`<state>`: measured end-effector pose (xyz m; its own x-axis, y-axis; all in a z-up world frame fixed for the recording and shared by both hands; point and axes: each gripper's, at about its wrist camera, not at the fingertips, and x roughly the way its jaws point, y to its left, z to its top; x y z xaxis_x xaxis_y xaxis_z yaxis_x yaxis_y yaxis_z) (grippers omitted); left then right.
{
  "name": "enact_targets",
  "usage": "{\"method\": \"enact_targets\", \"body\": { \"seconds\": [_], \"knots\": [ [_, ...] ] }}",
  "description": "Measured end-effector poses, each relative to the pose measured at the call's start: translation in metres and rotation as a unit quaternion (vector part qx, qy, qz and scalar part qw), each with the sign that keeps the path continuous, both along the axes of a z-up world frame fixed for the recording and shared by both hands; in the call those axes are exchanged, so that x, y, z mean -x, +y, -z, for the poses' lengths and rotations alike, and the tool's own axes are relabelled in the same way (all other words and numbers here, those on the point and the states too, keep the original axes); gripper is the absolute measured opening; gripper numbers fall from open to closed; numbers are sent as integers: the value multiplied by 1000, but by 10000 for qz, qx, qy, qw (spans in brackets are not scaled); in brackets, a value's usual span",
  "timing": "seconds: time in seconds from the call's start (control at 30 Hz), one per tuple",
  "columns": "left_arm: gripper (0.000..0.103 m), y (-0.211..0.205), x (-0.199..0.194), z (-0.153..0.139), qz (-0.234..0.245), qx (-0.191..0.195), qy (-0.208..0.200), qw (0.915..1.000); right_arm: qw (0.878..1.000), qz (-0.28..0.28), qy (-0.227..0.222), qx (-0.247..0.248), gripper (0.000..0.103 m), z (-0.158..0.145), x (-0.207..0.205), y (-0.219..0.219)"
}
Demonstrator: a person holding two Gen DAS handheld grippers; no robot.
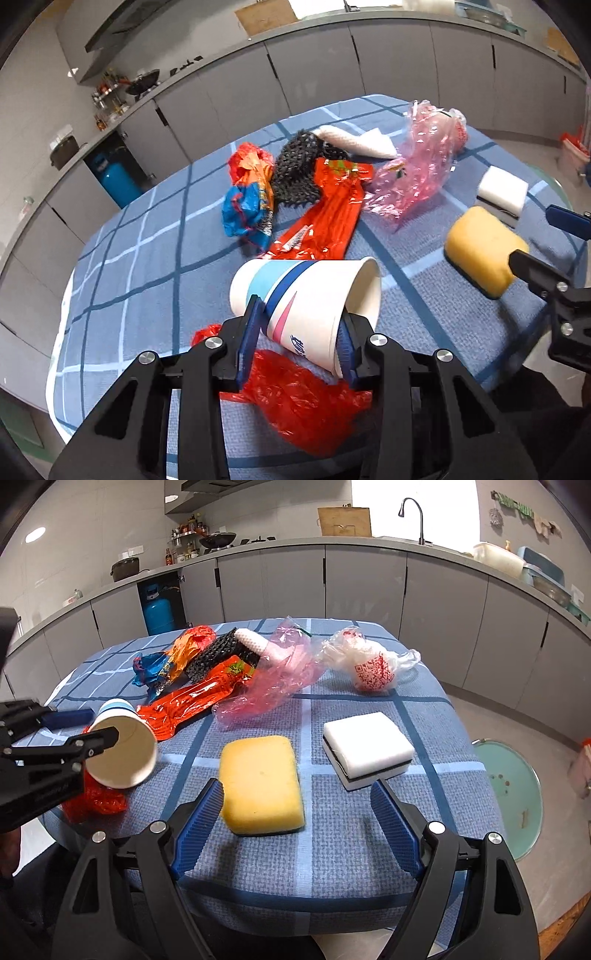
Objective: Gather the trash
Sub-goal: 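Grasp the paper cup with the left gripper while the right gripper grasps the yellow sponge, then carry the cup and sponge to the green basin and open both grippers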
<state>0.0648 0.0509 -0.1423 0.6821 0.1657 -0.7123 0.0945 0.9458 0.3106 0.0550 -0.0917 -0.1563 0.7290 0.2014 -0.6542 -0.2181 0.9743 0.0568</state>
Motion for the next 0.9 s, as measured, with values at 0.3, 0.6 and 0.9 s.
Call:
{"method": "enact_targets", "body": {
  "seconds": [0.3, 0.6, 0.9],
  "knots": [
    [6, 16, 1, -18, -198, -57, -371, 9991, 9994, -343, 100, 5, 64, 6, -10, 17],
    [6, 14, 5, -36, -173, -252, -774, 9965, 9989, -463, -61, -8, 39, 0, -7, 22],
    [6, -17, -15, -70, 88, -368, -1376, 9898, 9973, -46, -686, -240, 37, -42, 2, -13]
  ]
}}
